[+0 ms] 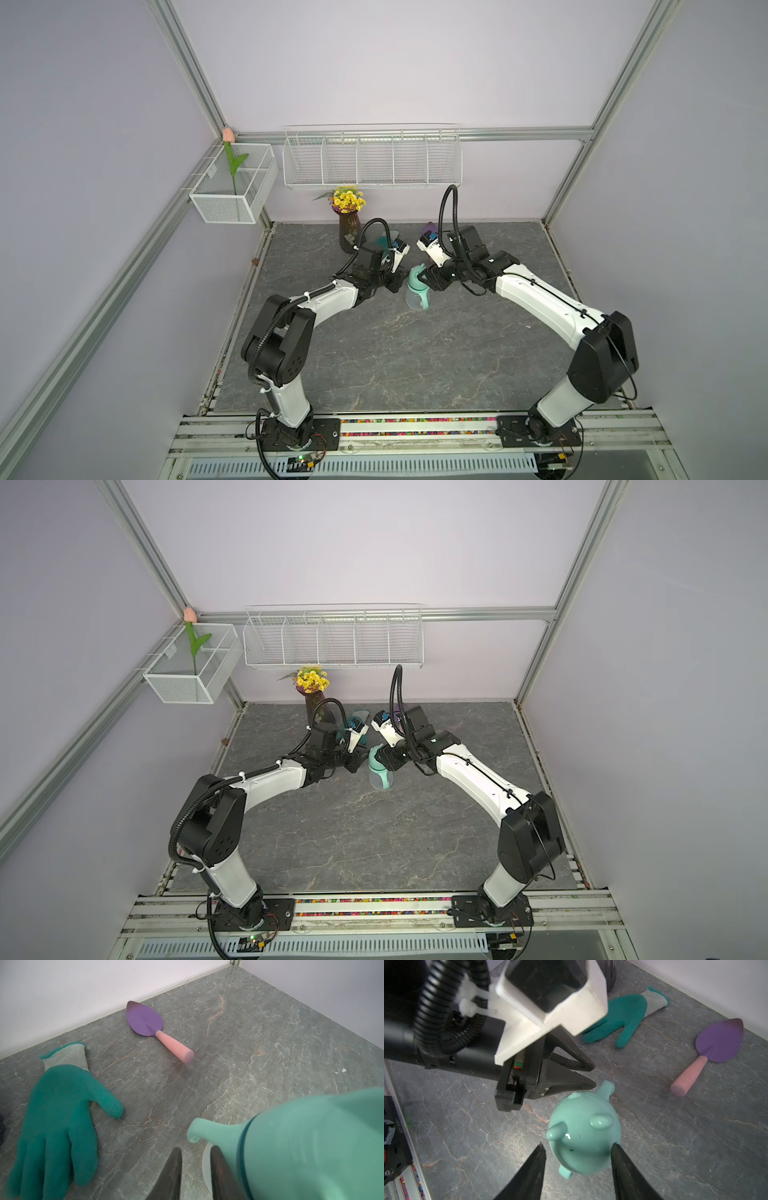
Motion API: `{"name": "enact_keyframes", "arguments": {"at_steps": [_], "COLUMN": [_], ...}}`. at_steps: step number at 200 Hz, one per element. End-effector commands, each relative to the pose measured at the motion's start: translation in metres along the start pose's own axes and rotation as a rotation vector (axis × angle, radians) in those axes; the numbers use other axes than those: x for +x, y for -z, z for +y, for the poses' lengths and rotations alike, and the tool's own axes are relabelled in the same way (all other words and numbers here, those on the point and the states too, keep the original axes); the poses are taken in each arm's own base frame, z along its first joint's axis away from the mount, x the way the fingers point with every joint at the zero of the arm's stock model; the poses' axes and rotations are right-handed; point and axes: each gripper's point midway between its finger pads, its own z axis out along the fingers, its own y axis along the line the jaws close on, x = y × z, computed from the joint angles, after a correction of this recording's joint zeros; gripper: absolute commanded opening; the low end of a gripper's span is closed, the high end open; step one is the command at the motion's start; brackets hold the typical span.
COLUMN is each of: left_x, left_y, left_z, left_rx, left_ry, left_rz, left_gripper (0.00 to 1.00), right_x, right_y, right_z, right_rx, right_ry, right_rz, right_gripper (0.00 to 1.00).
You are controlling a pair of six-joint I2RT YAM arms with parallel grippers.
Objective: Assemble the baby bottles
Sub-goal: Close the lid on the baby bottle.
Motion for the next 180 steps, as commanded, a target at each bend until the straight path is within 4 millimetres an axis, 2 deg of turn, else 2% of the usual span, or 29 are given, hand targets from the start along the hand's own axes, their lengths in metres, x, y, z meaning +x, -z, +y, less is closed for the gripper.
{"name": "enact_keyframes", "arguments": {"at_steps": [1,61,92,119,153,180], "left_x": [-0.009,-0.009,-0.008,-0.012,-0.022,-0.04], "left_y": [-0.004,-0.002,-0.002,0.0,0.01,0.029], "left_z": [-0.001,0.002,0.006,0.012,0.027,0.035], "left_rx": [0.002,-0.018,-0.04,-0.081,-0.167,-0.221], "left_ry": [0.012,0.019,0.027,0.043,0.064,0.094], "left_rz": [-0.014,-0.012,-0.007,-0.009,-0.017,-0.047], "left_gripper": [0.27,0.27,0.27,0.3,0.42,0.42], "right_x": [0.0,0.001,0.0,-0.015,-0.038,-0.046], "right_y": [-0.004,-0.004,0.005,0.018,0.037,0.043], "right_z": [0.002,0.0,0.0,0.003,0.007,-0.004], "right_rx": [0.009,0.029,0.045,0.026,-0.018,0.026], "right_ry": [0.032,0.033,0.034,0.03,0.002,-0.035], "right_rz": [0.022,0.043,0.035,-0.025,-0.113,-0.146], "right_gripper": [0.54,0.54,0.61,0.66,0.68,0.61]}}
